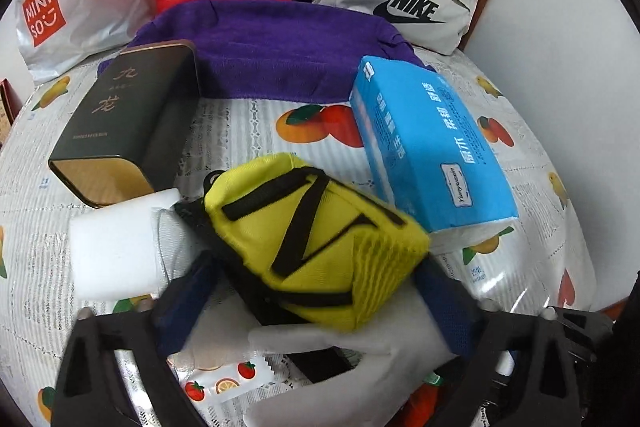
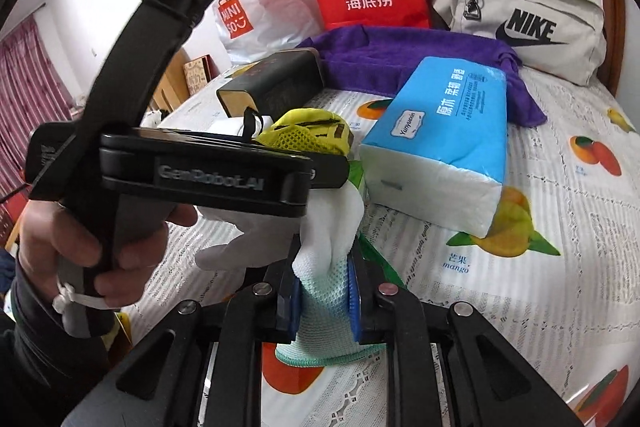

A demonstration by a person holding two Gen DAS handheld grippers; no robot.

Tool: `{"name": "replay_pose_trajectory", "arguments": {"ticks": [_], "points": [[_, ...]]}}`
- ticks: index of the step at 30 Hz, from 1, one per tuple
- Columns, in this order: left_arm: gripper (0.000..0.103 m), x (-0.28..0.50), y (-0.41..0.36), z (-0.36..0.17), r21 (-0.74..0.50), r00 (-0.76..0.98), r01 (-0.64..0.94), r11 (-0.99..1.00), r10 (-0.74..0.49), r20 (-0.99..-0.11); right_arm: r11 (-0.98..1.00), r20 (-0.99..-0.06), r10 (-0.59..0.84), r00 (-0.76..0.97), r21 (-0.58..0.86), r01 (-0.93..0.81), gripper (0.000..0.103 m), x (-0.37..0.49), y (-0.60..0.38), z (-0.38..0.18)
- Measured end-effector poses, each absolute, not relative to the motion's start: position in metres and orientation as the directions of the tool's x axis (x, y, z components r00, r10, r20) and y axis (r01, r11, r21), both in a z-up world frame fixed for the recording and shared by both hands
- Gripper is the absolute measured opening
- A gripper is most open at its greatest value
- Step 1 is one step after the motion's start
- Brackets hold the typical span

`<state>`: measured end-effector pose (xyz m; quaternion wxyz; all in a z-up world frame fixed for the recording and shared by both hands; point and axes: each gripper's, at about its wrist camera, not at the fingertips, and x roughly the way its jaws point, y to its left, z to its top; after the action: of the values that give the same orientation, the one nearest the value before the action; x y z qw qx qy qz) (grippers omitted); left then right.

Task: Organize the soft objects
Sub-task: 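Grasp the white glove with the right tool while the left tool grasps the yellow mesh pouch, then carry the glove in the right tool while the left tool carries the pouch toward the purple towel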

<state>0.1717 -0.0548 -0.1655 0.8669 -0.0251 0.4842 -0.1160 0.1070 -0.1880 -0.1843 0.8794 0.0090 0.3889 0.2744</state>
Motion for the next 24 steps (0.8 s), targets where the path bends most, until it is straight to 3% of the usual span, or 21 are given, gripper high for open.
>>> {"name": "replay_pose_trajectory", "arguments": {"ticks": [2, 8, 24], "points": [[0.058, 0.171, -0.052, -0.164, -0.18, 0.499, 0.196, 0.964, -0.255, -0.828, 0.847, -0.674, 0.492, 0.551, 0.225, -0.482, 0.019, 0.105, -0.188, -0.182], [0.04, 0.162, -0.048, -0.153, -0.177, 0.526, 0.234, 0.956, -0.278, -0.804, 0.844, -0.657, 0.49, 0.572, 0.194, -0.5, 0.018, 0.096, -0.19, -0.174], [0.033, 0.118, -0.006, -0.134, -0.228, 0.587, 0.232, 0.946, -0.323, -0.742, 0.898, -0.632, 0.428, 0.646, 0.214, -0.386, 0.018, 0.087, -0.229, -0.159]]}}
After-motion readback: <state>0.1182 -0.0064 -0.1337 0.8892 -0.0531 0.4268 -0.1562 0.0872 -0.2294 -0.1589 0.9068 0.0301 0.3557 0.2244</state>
